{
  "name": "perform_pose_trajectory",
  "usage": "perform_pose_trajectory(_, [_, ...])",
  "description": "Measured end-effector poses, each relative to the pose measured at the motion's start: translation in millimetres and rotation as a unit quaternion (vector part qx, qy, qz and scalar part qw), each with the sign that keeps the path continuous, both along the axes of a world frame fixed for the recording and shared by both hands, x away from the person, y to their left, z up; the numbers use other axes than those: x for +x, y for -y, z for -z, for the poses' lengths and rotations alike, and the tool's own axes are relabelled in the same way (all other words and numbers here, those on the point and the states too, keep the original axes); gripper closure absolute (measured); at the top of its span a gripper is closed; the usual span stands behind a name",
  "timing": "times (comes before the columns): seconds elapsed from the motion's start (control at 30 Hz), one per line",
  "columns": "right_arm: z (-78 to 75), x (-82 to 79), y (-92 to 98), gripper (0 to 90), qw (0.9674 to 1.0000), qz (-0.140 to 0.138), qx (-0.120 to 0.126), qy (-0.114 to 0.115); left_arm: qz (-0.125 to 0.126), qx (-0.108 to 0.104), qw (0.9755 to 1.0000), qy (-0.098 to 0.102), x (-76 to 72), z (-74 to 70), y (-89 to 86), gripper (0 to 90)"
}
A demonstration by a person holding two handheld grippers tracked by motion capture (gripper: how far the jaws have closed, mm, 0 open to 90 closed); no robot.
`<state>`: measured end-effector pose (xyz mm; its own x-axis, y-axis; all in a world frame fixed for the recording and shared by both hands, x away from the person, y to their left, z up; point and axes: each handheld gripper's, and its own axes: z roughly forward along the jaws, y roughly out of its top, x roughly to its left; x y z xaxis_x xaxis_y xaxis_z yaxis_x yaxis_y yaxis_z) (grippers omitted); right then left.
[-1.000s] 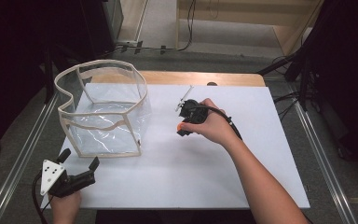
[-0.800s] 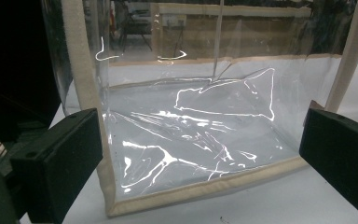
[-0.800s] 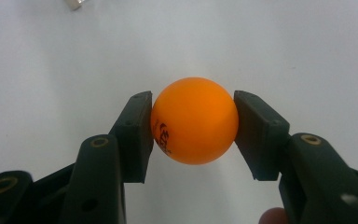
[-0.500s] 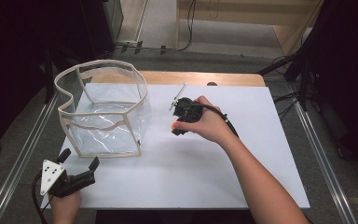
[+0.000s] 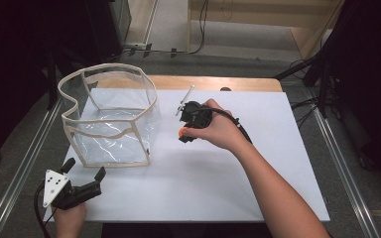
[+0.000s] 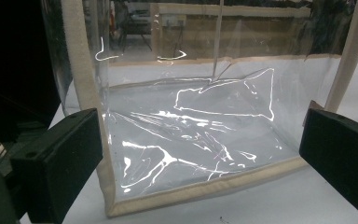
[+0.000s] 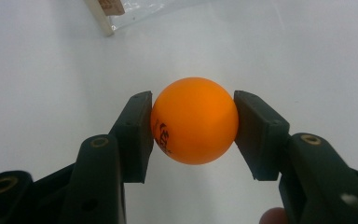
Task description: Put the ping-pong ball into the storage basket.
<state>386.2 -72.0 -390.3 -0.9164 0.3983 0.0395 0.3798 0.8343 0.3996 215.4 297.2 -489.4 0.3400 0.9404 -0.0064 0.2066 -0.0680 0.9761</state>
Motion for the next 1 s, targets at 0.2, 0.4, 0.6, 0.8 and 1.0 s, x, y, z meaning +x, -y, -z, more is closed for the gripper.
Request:
perform_pose_trajectory(0.2, [-7.6, -0.9, -3.1, 47.8, 1.0000, -0.008, -0.001, 0.002, 0.000, -0.001, 1.0000, 0.001, 0.1, 0.0, 0.2, 0.0])
perform_pose_trajectory(0.4, [-16.9, -1.4, -6.2, 47.8, 0.9999, -0.012, 0.002, 0.006, 0.000, -0.001, 1.0000, 0.001, 0.0, 0.0, 0.2, 0.0])
perform_pose_trajectory(0.6, [-24.2, -1.4, -8.2, 47.8, 0.9999, -0.014, 0.002, 0.006, 0.000, 0.000, 1.0000, 0.000, 0.0, 0.0, 0.3, 0.0])
perform_pose_trajectory(0.8, [-32.6, -1.1, -11.4, 47.8, 0.9997, -0.021, 0.002, 0.009, 0.000, 0.001, 1.0000, 0.000, 0.0, 0.0, 0.2, 0.0])
perform_pose_trajectory(1.0, [-40.9, -1.1, -16.1, 47.9, 0.9994, -0.031, 0.005, 0.014, 0.000, 0.002, 1.0000, -0.001, 0.0, -0.1, 0.1, 0.0])
